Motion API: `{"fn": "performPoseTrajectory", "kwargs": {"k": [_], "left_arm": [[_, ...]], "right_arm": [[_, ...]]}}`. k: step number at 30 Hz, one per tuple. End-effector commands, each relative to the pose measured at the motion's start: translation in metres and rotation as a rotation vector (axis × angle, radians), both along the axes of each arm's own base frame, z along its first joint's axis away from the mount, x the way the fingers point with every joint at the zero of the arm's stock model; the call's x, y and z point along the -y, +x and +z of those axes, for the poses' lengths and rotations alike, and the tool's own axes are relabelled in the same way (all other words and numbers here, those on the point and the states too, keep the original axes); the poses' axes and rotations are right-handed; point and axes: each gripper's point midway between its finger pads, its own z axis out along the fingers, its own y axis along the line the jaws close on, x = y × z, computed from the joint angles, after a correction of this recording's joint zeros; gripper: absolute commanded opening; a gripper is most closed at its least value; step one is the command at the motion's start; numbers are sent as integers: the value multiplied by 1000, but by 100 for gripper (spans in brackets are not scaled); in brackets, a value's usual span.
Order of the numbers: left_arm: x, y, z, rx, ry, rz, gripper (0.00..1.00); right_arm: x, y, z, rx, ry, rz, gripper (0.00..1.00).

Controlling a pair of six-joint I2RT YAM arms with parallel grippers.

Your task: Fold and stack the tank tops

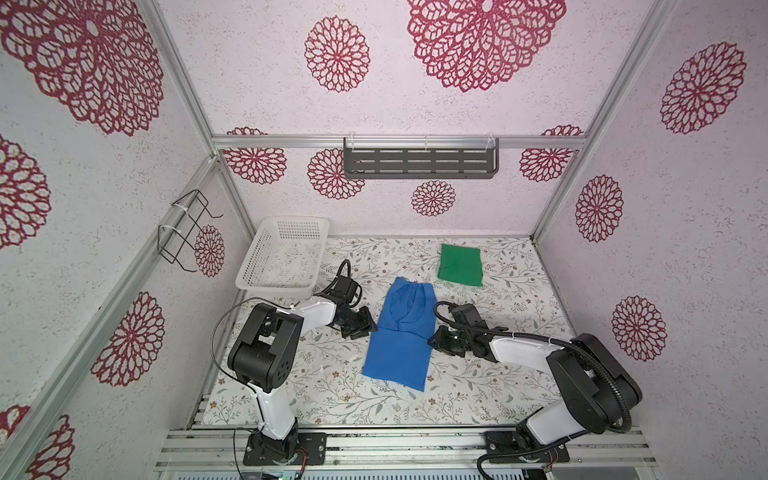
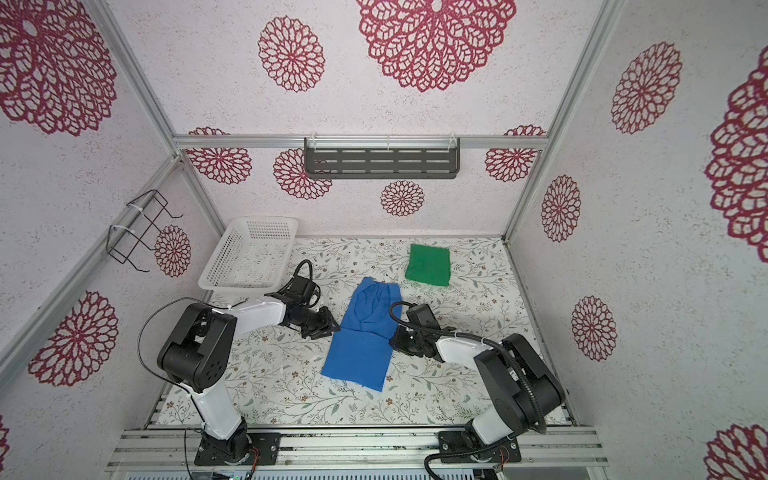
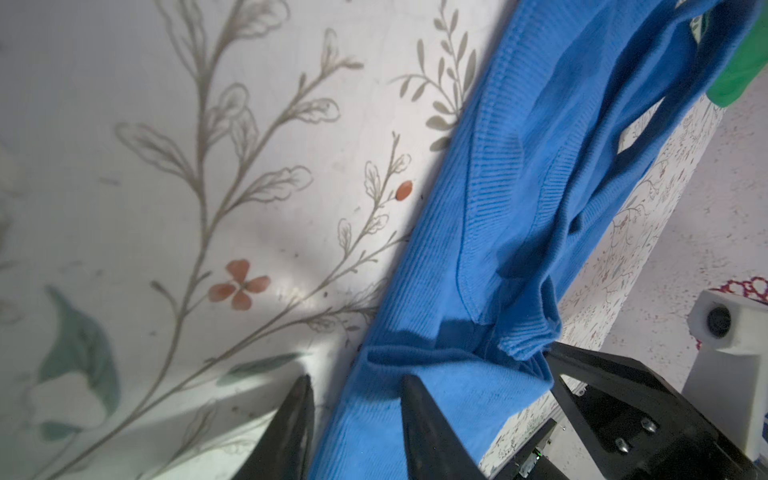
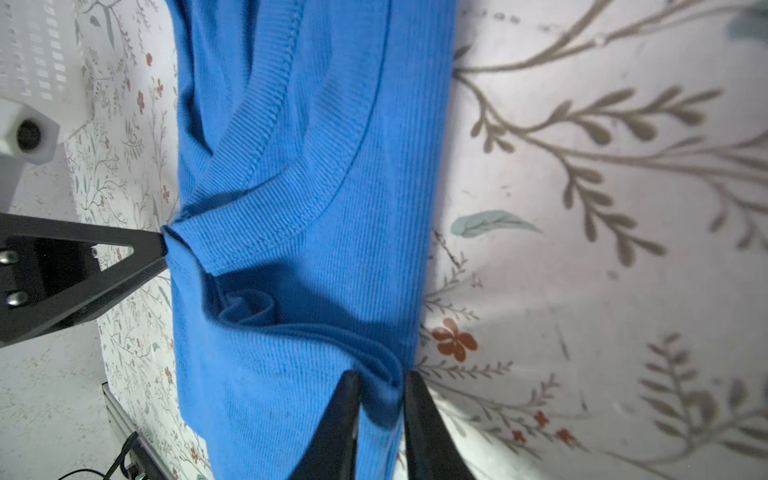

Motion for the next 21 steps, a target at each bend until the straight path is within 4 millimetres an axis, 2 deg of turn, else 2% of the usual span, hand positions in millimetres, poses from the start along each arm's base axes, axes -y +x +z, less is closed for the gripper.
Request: {"fn": "performPoseTrajectory", "kwargs": {"k": [1, 4, 11, 13, 21], "left_arm": [[7, 5, -1, 16, -26, -6, 34], [8, 8, 3, 26, -34, -8, 21], [17, 14, 19, 58, -74, -21, 6], [17, 14, 26, 69, -75, -20, 1], [17, 22, 73, 171, -83, -32, 0]], "right_arm": [[-10, 14, 16, 48, 33, 15, 20], [-10, 15, 18, 49, 33, 17, 13], [-9, 13, 25, 56, 31, 23, 0], [-8, 12, 28, 58, 30, 23, 0], [-2, 13, 62, 137, 25, 17, 0]]}}
